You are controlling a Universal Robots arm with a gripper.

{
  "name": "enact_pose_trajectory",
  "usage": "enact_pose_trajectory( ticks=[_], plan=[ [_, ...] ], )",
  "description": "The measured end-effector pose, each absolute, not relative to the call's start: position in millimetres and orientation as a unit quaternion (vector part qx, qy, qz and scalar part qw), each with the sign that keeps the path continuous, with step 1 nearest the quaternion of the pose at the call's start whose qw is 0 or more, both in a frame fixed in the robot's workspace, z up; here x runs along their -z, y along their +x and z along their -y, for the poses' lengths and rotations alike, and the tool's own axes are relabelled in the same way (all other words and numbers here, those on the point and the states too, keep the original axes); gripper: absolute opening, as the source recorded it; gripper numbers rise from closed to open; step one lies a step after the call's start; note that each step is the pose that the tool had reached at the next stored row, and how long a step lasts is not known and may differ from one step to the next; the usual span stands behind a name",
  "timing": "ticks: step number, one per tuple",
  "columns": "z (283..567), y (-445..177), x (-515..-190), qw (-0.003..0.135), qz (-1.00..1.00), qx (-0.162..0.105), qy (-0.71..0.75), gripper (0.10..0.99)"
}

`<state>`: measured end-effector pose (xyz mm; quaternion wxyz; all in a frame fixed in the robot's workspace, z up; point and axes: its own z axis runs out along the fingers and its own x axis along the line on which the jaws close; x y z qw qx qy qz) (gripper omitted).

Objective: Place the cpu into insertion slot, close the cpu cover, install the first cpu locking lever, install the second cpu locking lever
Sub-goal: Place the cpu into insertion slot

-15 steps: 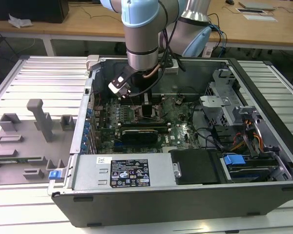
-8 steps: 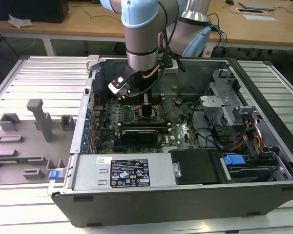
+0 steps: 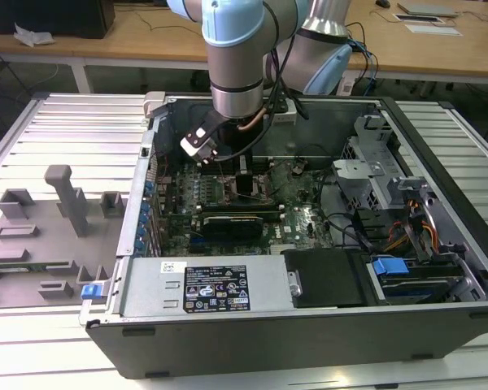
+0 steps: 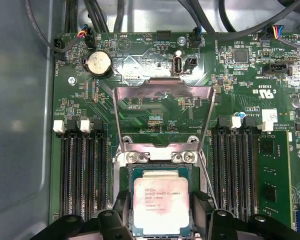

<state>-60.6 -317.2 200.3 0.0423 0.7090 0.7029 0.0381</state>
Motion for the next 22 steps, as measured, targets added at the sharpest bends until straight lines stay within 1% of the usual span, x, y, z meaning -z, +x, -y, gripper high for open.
enact_pose_trajectory(
  ticks=[6, 13, 16, 17, 20, 22],
  plan=[
    [317.2, -60.6, -208.7, 0.042, -0.703, -0.038, 0.709, 0.616],
    [317.2, -60.6, -209.7, 0.042, -0.703, -0.038, 0.709, 0.604],
    [317.2, -60.6, -210.0, 0.042, -0.703, -0.038, 0.709, 0.412],
    [317.2, -60.6, -210.1, 0.042, -0.703, -0.038, 0.709, 0.29],
    [317.2, -60.6, -210.4, 0.042, -0.703, -0.038, 0.709, 0.11],
    [317.2, -60.6, -210.6, 0.042, -0.703, -0.038, 0.709, 0.106]
  ],
)
